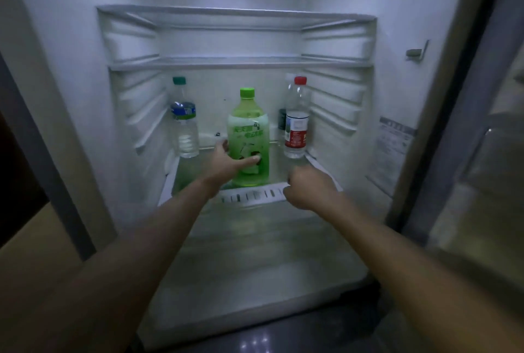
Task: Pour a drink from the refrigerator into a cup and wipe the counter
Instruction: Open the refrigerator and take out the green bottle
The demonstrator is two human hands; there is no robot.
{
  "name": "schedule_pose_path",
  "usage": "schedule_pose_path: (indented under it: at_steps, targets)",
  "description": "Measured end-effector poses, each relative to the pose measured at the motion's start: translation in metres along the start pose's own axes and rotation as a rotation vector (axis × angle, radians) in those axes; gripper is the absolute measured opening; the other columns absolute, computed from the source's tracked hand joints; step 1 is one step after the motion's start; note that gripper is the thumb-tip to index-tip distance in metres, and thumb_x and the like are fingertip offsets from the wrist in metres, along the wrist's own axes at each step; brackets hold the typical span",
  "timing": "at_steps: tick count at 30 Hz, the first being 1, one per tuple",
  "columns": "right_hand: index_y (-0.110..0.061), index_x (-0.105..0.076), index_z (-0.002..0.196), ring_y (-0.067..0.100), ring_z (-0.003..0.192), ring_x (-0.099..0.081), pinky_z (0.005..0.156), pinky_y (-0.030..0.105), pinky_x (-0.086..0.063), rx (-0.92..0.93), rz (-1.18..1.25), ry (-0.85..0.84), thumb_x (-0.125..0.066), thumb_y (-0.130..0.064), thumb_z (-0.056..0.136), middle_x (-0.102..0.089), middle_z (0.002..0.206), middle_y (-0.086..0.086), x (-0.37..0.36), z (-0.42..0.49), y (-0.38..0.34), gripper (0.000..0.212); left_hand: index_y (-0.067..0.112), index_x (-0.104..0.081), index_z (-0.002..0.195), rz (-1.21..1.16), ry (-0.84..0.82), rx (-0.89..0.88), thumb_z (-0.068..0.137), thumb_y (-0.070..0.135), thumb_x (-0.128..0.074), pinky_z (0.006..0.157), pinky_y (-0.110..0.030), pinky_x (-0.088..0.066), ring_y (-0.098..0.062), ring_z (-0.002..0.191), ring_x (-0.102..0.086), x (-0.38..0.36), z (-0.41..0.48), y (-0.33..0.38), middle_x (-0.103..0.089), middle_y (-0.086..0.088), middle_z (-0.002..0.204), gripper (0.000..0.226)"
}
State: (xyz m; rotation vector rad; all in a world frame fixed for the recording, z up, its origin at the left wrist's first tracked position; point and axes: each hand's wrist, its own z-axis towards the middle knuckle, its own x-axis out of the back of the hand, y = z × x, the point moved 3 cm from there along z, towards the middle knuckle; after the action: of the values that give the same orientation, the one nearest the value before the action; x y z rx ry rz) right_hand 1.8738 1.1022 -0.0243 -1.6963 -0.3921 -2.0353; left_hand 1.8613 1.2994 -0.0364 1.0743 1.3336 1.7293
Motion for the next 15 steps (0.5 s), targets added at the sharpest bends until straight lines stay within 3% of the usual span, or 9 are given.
schedule_pose_path:
  at_steps: [3,5,9,11,13,15]
  targets:
    - [-0.009,-0.059,0.113,0.03,0.107,-0.057,0.078,0.031,-0.043,-0.02,0.01,-0.023,-0.052,-0.03,0.093,-0.059,0.119,0.013,-0.006,0.002,0.001,0.029,0.009,-0.047,0.136,-0.043,-0.012,-0.002,0.059,0.027,-0.093,0.085,-0.04,-0.06,-0.024,0.109,-0.067,-0.002,0.014,-0.002,-0.066,-0.008,0.124,0.091]
    - [-0.008,-0.059,0.111,0.031,0.107,-0.057,0.08,0.033,-0.044,-0.026,0.023,-0.046,-0.052,-0.027,0.092,-0.058,0.119,0.013,-0.011,0.002,0.003,0.027,0.011,-0.048,0.134,-0.051,-0.038,-0.006,0.046,0.038,-0.096,0.089,-0.047,-0.058,-0.024,0.107,-0.068,0.0,0.019,0.001,-0.068,-0.006,0.121,0.104]
    - [-0.007,-0.058,0.09,0.03,0.097,-0.057,0.073,0.033,-0.042,0.005,0.0,-0.039,-0.052,-0.023,0.091,-0.057,0.104,0.012,-0.015,0.001,0.004,0.017,0.015,-0.044,0.136,-0.046,-0.073,-0.024,0.028,0.049,-0.098,0.088,-0.047,-0.059,-0.023,0.107,-0.069,0.001,0.025,-0.004,-0.067,-0.006,0.121,0.125]
    - [-0.01,-0.046,0.072,0.025,0.084,-0.05,0.068,0.031,-0.039,0.013,-0.024,-0.022,-0.053,-0.021,0.091,-0.049,0.093,0.008,-0.016,-0.002,0.002,0.024,0.016,-0.042,0.136,-0.066,-0.07,-0.032,0.026,0.047,-0.098,0.088,-0.046,-0.059,-0.024,0.108,-0.068,-0.002,0.025,-0.006,-0.067,-0.007,0.122,0.127]
    - [-0.012,-0.043,0.072,0.022,0.08,-0.043,0.067,0.032,-0.039,0.033,-0.046,0.004,-0.053,-0.019,0.091,-0.046,0.091,0.007,-0.018,-0.003,0.0,0.023,0.015,-0.042,0.136,-0.088,-0.065,-0.042,0.027,0.047,-0.098,0.088,-0.044,-0.059,-0.023,0.108,-0.068,-0.004,0.023,-0.006,-0.066,-0.007,0.122,0.127]
    - [-0.012,-0.05,0.081,0.023,0.082,-0.046,0.068,0.032,-0.04,0.055,-0.063,0.022,-0.053,-0.017,0.09,-0.052,0.097,0.009,-0.019,-0.003,-0.001,0.011,0.014,-0.042,0.134,-0.097,-0.051,-0.048,0.027,0.048,-0.097,0.086,-0.041,-0.06,-0.022,0.107,-0.067,-0.004,0.021,-0.006,-0.065,-0.006,0.121,0.125]
